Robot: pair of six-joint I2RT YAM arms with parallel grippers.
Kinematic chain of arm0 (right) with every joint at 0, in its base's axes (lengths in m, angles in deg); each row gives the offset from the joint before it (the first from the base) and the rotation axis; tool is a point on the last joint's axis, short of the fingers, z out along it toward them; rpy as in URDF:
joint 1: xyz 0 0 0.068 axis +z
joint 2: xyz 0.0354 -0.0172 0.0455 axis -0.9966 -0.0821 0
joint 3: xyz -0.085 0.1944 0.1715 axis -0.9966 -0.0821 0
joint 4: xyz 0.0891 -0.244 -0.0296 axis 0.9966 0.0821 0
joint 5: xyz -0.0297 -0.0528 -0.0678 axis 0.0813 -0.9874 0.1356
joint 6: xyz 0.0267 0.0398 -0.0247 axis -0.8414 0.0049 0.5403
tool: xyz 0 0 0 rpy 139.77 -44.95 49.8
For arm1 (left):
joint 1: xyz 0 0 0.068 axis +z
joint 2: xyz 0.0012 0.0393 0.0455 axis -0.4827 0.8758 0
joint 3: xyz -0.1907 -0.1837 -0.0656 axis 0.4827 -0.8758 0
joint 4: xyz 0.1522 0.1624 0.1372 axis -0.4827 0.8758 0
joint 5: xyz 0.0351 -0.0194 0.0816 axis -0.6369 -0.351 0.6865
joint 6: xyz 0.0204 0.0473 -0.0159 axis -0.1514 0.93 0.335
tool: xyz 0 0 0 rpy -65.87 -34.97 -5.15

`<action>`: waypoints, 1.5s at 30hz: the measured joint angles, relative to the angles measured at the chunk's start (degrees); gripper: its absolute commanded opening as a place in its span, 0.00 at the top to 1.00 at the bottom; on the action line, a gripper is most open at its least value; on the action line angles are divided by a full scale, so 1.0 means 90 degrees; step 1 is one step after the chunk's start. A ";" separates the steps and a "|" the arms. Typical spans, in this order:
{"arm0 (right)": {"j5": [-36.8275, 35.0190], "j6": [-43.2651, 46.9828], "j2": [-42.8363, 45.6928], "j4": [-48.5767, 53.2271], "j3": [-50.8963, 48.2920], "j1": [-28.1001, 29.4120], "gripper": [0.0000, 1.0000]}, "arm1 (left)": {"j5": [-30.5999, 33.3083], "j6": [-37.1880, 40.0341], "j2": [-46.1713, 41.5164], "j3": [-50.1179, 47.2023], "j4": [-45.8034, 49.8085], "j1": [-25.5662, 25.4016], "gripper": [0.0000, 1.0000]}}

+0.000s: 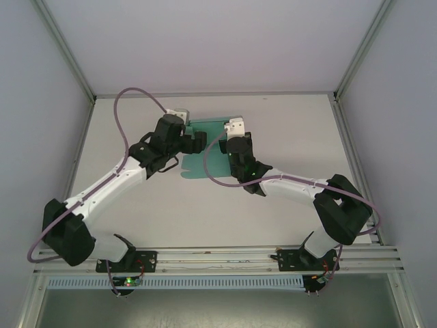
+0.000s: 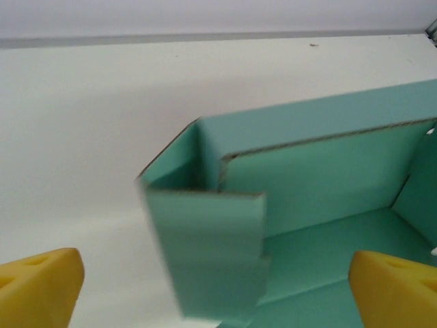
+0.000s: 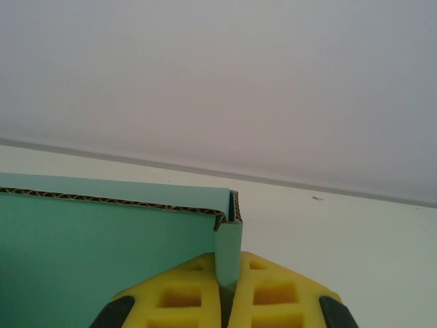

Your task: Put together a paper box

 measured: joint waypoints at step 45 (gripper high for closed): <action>0.0831 -0.0423 0.0177 0.0432 0.0063 -0.0245 1.00 | -0.3682 0.0478 0.1103 -0.0238 -0.1484 0.1406 0.68</action>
